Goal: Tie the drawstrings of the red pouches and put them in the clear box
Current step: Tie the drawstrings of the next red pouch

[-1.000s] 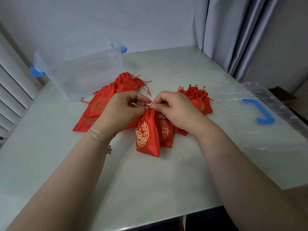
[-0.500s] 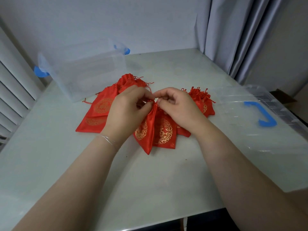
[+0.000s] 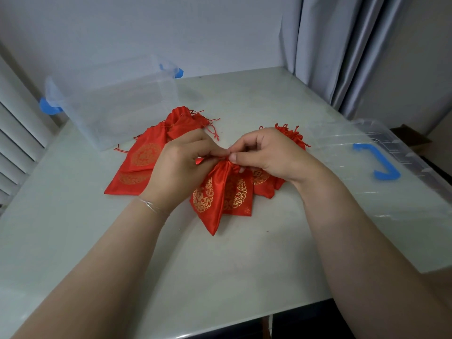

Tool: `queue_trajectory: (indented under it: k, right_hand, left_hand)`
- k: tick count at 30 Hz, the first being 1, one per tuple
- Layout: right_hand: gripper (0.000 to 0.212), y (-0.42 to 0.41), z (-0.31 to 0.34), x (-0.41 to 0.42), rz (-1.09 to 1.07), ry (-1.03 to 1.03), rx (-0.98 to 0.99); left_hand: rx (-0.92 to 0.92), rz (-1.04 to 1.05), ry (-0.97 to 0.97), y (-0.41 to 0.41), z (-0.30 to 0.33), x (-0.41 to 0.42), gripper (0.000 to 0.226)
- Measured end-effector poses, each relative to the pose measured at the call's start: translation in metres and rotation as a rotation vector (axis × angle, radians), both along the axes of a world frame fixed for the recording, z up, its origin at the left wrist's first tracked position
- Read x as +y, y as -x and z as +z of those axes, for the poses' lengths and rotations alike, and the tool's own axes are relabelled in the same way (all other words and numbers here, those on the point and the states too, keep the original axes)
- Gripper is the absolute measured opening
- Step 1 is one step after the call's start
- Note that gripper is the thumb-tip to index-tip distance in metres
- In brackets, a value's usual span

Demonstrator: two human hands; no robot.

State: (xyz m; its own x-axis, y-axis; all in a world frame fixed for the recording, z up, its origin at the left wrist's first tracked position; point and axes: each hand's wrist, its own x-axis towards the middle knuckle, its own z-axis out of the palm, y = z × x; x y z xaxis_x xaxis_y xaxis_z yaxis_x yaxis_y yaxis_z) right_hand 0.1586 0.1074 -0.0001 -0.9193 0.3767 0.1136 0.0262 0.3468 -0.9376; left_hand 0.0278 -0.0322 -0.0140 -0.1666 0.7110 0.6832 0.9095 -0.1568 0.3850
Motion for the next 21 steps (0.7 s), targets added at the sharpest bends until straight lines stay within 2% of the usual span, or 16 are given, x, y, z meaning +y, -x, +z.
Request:
queue_trajectory:
  k: [5,11,16,21]
  right_hand:
    - [0.022,0.004,-0.004,-0.006,-0.097,-0.17,0.016]
    - [0.013,0.008,-0.007,-0.01,-0.261,-0.371,0.07]
    - [0.013,0.005,-0.005,-0.006,-0.264,-0.38,0.036]
    - [0.002,0.008,-0.01,-0.007,-0.334,-0.434,0.006]
  left_hand:
    - [-0.014,-0.002,-0.006,-0.002,-0.002,0.003,0.012]
    - [-0.074,0.067,-0.049,-0.002,-0.002,0.003,0.013]
    - [-0.206,0.062,0.036,-0.003,0.002,0.002,0.014]
    - [-0.116,0.176,0.105,-0.003,-0.001,0.003,0.005]
